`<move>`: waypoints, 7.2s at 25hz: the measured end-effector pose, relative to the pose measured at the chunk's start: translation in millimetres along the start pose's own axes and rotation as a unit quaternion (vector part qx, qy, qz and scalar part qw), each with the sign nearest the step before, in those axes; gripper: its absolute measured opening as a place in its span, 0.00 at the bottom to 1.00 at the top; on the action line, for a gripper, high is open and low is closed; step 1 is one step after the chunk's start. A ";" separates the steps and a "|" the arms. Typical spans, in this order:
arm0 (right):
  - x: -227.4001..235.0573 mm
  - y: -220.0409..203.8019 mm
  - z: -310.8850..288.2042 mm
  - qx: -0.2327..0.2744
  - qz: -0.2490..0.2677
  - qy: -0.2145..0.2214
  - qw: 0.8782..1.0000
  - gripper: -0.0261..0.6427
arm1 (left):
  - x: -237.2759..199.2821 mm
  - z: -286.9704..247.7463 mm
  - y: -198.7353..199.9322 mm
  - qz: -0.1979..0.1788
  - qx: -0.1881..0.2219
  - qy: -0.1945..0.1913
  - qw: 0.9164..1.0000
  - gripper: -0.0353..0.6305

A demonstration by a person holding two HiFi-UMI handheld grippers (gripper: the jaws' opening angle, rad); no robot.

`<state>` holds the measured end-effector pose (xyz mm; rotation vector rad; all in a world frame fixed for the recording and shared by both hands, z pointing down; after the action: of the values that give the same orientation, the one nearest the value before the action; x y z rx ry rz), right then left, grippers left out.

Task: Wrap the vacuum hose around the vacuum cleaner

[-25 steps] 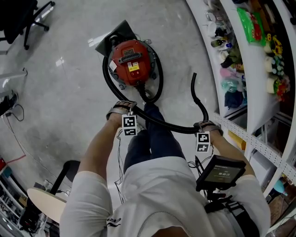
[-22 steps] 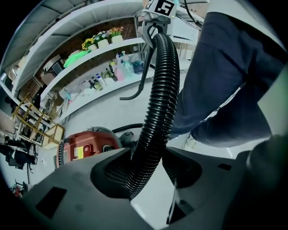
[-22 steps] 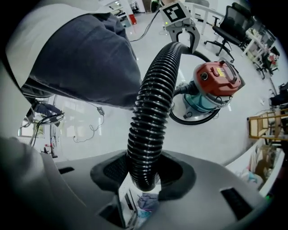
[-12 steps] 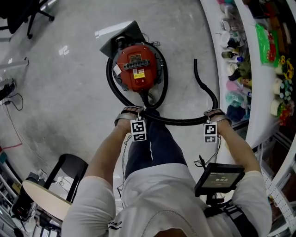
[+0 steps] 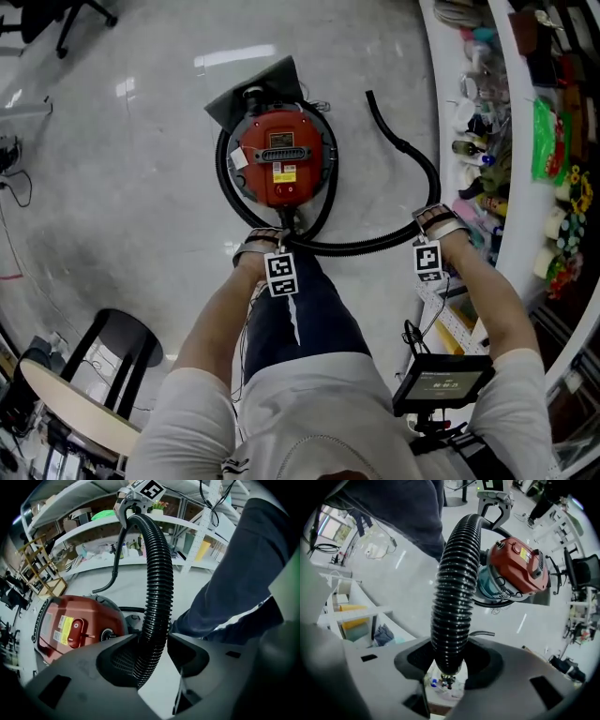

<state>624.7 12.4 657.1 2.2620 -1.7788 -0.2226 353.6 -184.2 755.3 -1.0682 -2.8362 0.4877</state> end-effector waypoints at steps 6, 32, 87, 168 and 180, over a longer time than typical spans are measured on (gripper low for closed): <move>68.5 -26.9 -9.5 -0.022 0.080 -0.045 0.996 0.30 | -21.1 -22.0 2.5 0.055 0.019 0.001 0.998 0.35; 284.1 -17.9 9.0 -0.066 0.318 -0.179 0.929 0.30 | -43.0 -36.2 4.0 0.176 0.082 0.032 0.980 0.33; 423.1 140.4 62.3 0.022 0.358 -0.393 0.847 0.29 | -57.6 -18.8 5.8 0.290 0.159 0.062 0.942 0.32; 460.7 33.9 -7.5 0.291 -0.498 -0.009 0.816 0.04 | -72.3 -39.5 28.0 0.361 0.185 0.042 0.913 0.32; 459.3 48.9 -18.7 0.274 -0.542 0.049 0.793 0.24 | -67.8 -26.5 17.9 0.366 0.196 0.043 0.909 0.32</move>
<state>694.9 -441.8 706.1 3.3685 -0.2673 0.2583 420.7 -208.8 777.7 -1.9518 -2.0300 0.9657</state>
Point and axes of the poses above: the fingertips, and each gripper's own axes: z backward along the fingers, x to its right, y out of its top, the point moved 6 cm from there along z, backward along the fingers
